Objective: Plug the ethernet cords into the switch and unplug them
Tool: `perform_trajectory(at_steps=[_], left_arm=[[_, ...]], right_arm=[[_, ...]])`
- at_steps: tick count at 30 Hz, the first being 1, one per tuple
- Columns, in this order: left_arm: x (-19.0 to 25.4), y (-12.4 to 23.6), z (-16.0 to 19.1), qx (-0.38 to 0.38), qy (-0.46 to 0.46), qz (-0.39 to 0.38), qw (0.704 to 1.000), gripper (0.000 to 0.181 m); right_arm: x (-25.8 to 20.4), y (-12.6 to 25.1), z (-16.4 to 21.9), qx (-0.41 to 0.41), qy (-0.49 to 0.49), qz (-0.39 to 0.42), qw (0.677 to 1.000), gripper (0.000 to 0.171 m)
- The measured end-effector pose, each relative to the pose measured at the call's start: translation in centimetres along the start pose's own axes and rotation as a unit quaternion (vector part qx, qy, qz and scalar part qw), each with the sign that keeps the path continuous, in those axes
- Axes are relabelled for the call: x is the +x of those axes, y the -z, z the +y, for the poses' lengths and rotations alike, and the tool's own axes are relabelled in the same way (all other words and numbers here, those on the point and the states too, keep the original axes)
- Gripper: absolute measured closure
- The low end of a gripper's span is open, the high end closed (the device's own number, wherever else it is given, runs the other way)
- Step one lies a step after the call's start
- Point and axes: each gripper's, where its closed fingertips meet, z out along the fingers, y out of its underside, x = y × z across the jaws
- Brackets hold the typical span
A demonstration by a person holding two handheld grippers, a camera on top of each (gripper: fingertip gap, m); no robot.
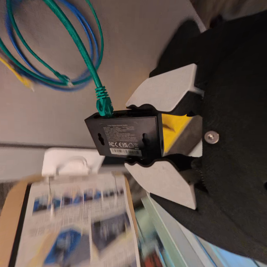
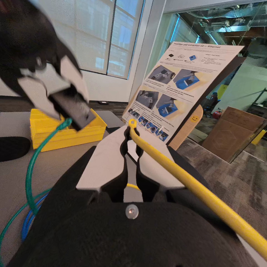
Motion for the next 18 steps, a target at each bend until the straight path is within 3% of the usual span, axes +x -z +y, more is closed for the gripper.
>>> perform_trajectory(at_steps=[5,9,11,13,16,18], left_arm=[[11.3,-12.3,1.6,0.070,0.118,0.185,0.973,0.117],[17.5,-18.0,3.1,0.058,0.149,0.261,0.952,0.117],[18.0,-18.6,3.0,0.080,0.155,0.253,0.951,0.117],[18.3,-17.9,2.1,0.119,0.188,0.285,0.932,0.117],[18.3,-17.2,1.1,0.164,0.253,0.349,0.887,0.117],[18.3,-16.8,0.4,0.183,0.303,0.406,0.842,0.117]], right_arm=[[-0.3,0.5,-0.7,0.017,-0.008,-0.016,1.000,0.165],[-1.0,0.1,-0.9,0.017,-0.003,-0.027,1.000,0.165],[-1.5,-0.2,-1.0,0.021,-0.006,-0.041,0.999,0.165],[-1.9,-0.5,-1.1,0.022,-0.008,-0.050,0.998,0.165],[-2.5,-1.0,-0.9,0.016,-0.004,-0.057,0.998,0.165],[-2.8,-1.3,-0.8,0.011,-0.004,-0.062,0.998,0.165]])
